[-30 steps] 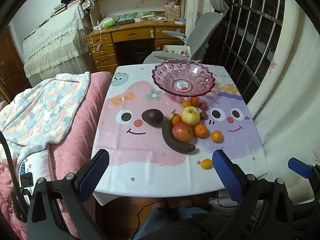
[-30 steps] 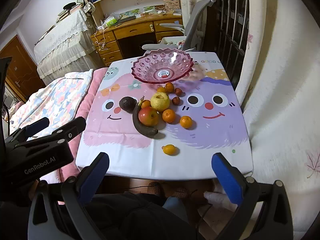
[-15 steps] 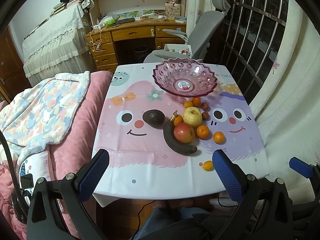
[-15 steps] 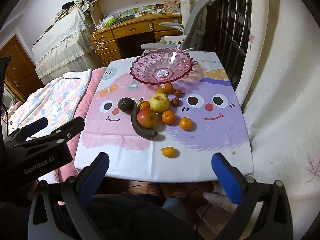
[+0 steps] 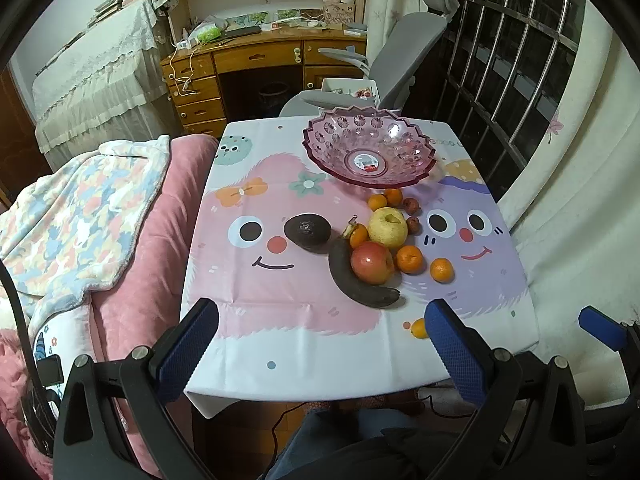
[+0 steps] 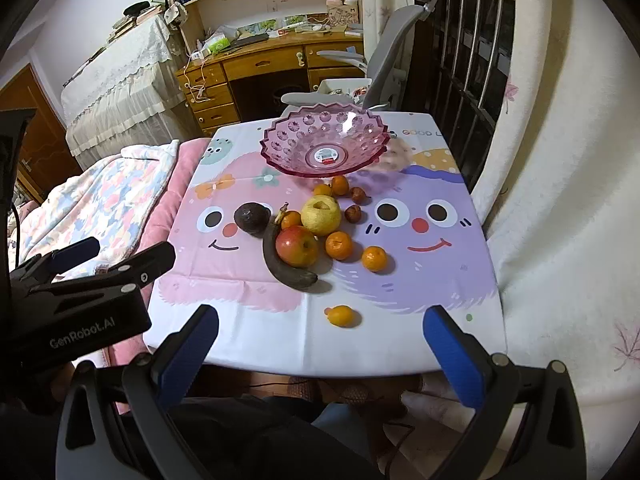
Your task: Organize fruits
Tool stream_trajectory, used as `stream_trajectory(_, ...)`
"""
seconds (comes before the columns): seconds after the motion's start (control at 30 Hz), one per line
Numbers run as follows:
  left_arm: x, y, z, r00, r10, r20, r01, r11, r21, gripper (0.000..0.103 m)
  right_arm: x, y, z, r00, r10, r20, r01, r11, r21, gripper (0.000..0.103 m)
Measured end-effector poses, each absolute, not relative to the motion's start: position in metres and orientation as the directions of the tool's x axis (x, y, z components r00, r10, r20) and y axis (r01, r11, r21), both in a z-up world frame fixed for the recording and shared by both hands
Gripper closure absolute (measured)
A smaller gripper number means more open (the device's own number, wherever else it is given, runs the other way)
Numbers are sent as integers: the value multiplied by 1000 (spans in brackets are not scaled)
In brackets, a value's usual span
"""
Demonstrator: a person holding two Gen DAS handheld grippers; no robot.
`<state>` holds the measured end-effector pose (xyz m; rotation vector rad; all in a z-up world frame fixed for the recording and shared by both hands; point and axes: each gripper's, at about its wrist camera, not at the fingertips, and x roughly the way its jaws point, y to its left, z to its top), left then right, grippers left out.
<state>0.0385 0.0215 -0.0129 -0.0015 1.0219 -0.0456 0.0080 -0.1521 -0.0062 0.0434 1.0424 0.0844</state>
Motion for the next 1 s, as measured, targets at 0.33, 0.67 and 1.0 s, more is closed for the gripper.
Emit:
stream_trajectory(0.33,56,41,-27,484,-73,-872,92,995,-33,1,3,-126,-15,536,48,-843,-9,999,51,1)
stream_trajectory(0.67,83,46,-53,416,-144,-898,160,983,-84,1,10,-111,-38,590,-26,-807,-20,999,-47,1)
stream_trajectory(1.0,125,55,-121,329,-212,-920,79,977,-197,1,24,-114,-96,516,-61,-855,-64,992,-110,8)
